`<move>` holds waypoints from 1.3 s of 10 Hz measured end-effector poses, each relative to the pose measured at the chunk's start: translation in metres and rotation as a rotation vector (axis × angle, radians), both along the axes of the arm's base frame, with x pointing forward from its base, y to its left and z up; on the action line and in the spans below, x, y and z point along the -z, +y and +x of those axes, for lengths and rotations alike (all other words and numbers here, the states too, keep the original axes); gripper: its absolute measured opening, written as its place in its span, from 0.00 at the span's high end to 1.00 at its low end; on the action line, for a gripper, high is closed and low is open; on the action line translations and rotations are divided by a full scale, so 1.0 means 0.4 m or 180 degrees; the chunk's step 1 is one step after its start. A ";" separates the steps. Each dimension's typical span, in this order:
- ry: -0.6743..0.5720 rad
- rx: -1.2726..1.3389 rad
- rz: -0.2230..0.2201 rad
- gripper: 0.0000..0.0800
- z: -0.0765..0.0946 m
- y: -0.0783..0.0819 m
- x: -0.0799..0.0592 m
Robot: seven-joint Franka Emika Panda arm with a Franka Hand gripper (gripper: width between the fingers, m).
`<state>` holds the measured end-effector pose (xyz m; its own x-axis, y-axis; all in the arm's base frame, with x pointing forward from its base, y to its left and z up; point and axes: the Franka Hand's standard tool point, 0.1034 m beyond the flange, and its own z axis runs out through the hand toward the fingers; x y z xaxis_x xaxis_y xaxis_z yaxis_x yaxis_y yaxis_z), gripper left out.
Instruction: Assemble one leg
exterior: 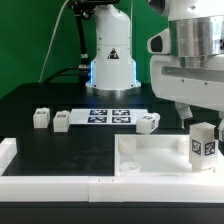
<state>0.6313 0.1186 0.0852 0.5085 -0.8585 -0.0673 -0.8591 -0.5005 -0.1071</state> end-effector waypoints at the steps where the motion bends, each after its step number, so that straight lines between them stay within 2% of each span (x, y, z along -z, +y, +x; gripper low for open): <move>1: -0.0006 -0.0057 -0.0003 0.24 0.000 0.001 0.000; 2: -0.0042 -0.0471 -0.0029 0.24 -0.001 0.002 -0.001; 3: -0.0076 -0.0998 -0.0064 0.20 -0.002 0.006 -0.002; 6: -0.0204 -0.2455 -0.0159 0.19 0.001 0.011 0.000; 8: -0.0249 -0.2875 -0.0189 0.19 -0.001 0.020 0.000; 11: -0.0360 -0.3782 -0.0252 0.19 -0.002 0.012 0.004; 13: -0.0361 -0.3782 -0.0252 0.52 -0.001 0.013 0.004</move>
Offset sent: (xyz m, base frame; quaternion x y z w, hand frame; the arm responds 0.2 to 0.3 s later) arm 0.0095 0.0083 0.0014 -0.0441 0.0077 -0.4110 0.9105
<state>0.6308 0.1240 0.0837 0.9864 0.1528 0.0611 0.1577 -0.9838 -0.0855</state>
